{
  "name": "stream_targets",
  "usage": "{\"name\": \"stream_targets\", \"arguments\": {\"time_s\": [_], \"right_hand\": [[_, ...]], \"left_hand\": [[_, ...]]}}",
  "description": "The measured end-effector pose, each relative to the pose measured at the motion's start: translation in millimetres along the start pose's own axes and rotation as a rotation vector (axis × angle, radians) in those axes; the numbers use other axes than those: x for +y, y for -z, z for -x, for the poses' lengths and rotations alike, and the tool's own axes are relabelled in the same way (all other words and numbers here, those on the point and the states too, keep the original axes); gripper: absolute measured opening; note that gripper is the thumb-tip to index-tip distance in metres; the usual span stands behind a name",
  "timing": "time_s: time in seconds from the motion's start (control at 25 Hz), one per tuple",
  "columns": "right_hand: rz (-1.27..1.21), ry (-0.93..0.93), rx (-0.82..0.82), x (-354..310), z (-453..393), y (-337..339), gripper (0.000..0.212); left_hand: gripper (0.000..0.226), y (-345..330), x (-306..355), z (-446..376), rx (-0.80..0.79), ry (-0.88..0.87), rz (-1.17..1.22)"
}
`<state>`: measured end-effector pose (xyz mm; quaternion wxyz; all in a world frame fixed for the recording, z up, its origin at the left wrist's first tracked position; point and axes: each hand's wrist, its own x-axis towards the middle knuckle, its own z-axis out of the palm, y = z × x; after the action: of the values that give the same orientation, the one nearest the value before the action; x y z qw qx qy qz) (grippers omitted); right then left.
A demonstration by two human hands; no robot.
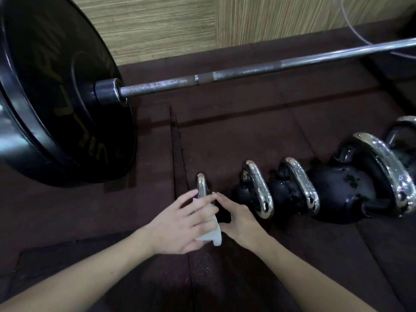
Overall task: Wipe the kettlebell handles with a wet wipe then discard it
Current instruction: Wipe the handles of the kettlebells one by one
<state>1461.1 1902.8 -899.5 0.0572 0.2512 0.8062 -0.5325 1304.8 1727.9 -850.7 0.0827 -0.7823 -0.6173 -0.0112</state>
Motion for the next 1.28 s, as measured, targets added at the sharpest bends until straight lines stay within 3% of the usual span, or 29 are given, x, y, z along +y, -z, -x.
{"name": "stream_targets", "arguments": {"time_s": [0.16, 0.24, 0.32, 0.4, 0.56, 0.64, 0.76, 0.84, 0.92, 1.0, 1.08, 1.28], "right_hand": [[0.025, -0.022, 0.008, 1, -6, -1, 0.099], [0.004, -0.023, -0.003, 1, -6, -1, 0.101], [-0.009, -0.031, -0.01, -2, -3, 0, 0.1], [-0.015, -0.038, -0.006, -2, -2, 2, 0.1], [0.007, -0.038, 0.002, -4, -2, 2, 0.1], [0.028, -0.005, 0.017, -2, -3, 0, 0.096], [0.053, 0.015, 0.018, -3, -2, 0, 0.09], [0.024, 0.014, 0.024, -4, 0, 0, 0.086], [0.018, 0.009, 0.017, -4, 2, 0, 0.085], [0.047, 0.008, 0.009, -3, 1, 0, 0.086], [0.096, 0.009, 0.011, -3, -2, 1, 0.088], [0.092, -0.011, 0.023, -4, -6, 2, 0.097]], "left_hand": [[0.034, 7, -23, -40, 0.153, 0.362, 0.559], [0.028, 0, -38, -57, 0.129, 0.731, 1.063], [0.039, 0, -47, -71, 0.041, 1.145, 1.636], [0.045, -2, -41, -73, 0.021, 1.231, 1.821], [0.053, 4, -8, -65, 0.244, 1.229, 1.695], [0.043, 10, 7, -46, 0.281, 0.882, 1.19], [0.037, 8, 19, -15, 0.152, 0.344, 0.354], [0.036, -6, 18, 4, 0.105, 0.081, 0.027], [0.036, -15, 3, 11, 0.097, -0.075, -0.115], [0.043, -17, -10, 0, 0.145, -0.02, -0.028], [0.049, -13, -15, -17, 0.175, 0.163, 0.209], [0.03, 7, -21, -52, 0.287, 0.54, 0.805]]}}
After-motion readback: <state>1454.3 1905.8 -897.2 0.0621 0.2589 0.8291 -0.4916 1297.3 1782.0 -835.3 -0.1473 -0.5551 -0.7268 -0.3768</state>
